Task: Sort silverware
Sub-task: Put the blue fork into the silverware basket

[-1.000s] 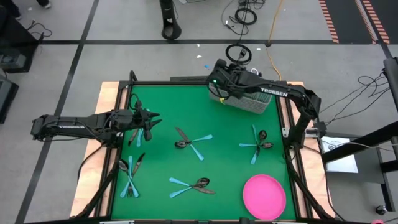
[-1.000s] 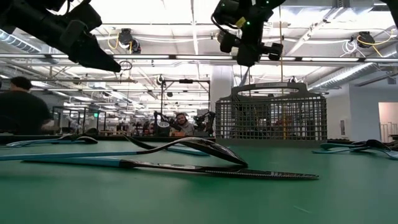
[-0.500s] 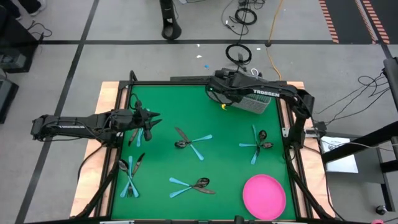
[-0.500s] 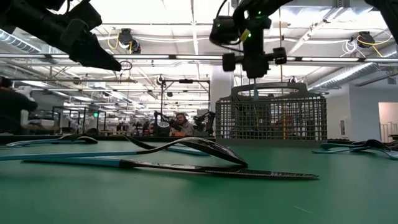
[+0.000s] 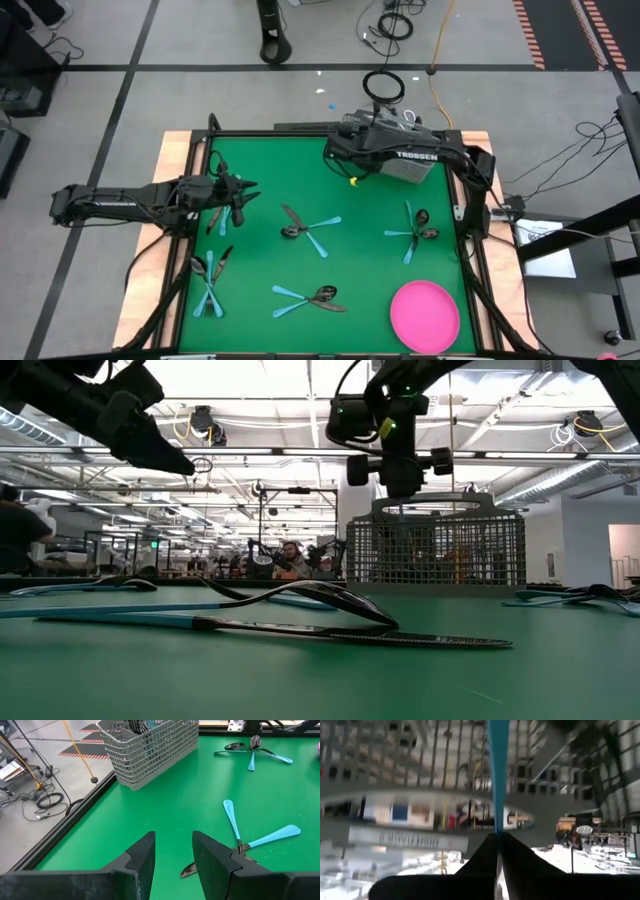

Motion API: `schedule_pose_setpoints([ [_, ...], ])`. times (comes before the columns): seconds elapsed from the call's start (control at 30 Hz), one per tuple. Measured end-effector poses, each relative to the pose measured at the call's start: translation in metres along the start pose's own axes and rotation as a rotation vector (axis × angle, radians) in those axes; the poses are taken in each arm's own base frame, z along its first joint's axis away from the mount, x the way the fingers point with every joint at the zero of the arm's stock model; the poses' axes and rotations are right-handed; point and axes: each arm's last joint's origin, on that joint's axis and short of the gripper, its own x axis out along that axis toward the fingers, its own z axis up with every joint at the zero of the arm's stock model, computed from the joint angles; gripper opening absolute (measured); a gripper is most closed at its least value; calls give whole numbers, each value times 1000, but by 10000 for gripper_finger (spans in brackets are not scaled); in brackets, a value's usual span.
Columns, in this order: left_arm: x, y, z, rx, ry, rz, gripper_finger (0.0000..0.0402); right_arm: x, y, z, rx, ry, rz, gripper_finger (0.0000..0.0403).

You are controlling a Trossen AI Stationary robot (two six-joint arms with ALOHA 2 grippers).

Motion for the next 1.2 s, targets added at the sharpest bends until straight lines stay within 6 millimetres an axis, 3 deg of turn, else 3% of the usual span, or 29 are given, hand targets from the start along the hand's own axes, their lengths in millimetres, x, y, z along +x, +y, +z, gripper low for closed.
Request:
schedule_pose_setpoints([
  [0.47, 0, 0, 0, -8, -3, 0, 132, -6, -2, 7, 21, -144, -41, 39],
  [0.93, 0, 0, 0, -1, -3, 0, 132, -6, -8, 5, 174, -127, -73, 90],
  [1.2, 0, 0, 0, -1, -3, 0, 132, -9, -5, -2, 259, -72, -69, 94],
])
